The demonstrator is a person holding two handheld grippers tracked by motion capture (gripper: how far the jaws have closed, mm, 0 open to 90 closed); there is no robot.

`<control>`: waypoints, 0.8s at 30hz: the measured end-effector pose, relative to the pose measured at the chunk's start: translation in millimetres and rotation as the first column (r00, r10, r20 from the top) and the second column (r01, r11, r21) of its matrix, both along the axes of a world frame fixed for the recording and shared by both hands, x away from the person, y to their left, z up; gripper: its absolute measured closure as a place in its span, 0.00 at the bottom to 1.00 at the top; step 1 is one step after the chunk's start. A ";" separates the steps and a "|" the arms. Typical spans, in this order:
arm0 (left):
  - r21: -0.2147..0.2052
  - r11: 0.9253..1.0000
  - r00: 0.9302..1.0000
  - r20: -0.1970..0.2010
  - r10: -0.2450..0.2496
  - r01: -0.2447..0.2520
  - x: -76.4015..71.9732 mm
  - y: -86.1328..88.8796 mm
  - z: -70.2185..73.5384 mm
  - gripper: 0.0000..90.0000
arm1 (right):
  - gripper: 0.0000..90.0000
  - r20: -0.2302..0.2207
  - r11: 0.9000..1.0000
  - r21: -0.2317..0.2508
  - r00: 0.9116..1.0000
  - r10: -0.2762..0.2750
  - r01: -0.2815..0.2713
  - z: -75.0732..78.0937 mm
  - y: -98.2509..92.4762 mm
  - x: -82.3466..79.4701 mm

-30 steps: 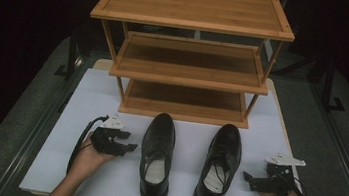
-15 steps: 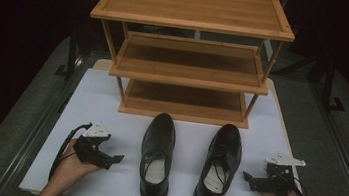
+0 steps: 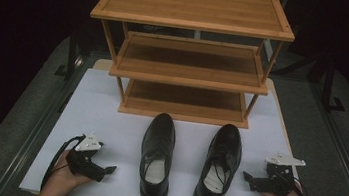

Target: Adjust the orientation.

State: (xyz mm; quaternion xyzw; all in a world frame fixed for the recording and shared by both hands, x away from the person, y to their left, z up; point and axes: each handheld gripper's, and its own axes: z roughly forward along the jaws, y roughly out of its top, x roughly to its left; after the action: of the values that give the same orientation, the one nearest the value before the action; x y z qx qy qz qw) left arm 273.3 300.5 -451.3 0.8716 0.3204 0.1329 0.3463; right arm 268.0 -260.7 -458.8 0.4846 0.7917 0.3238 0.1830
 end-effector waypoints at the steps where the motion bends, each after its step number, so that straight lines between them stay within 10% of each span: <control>1: 0.000 1.000 1.000 0.000 -0.001 0.001 0.0 0.1 -0.1 0.01 | 0.02 0.000 1.000 0.000 1.000 0.000 0.000 -0.1 -0.1 0.0; 12: -0.002 1.000 1.000 0.001 0.001 -0.001 -0.1 0.1 -0.3 0.01 | 0.11 -0.001 1.000 -0.001 1.000 0.006 -0.006 3.2 -2.3 -2.4; 18: -0.002 1.000 1.000 0.001 0.000 0.000 0.0 0.3 -0.4 0.01 | 0.39 0.016 0.998 0.059 1.000 0.016 -0.017 15.0 -10.5 -14.5; 24: -0.003 1.000 1.000 0.000 0.001 -0.001 -0.1 0.4 -0.5 0.01 | 0.83 0.018 0.971 0.185 0.988 0.154 -0.154 23.1 -6.4 -36.5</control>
State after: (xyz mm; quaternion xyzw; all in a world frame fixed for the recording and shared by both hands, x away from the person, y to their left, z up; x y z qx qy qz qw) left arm 273.2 300.9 -451.8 0.8710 0.3209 0.1328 0.3475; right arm 231.5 -267.2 -435.7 0.4362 0.7930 0.4103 0.1125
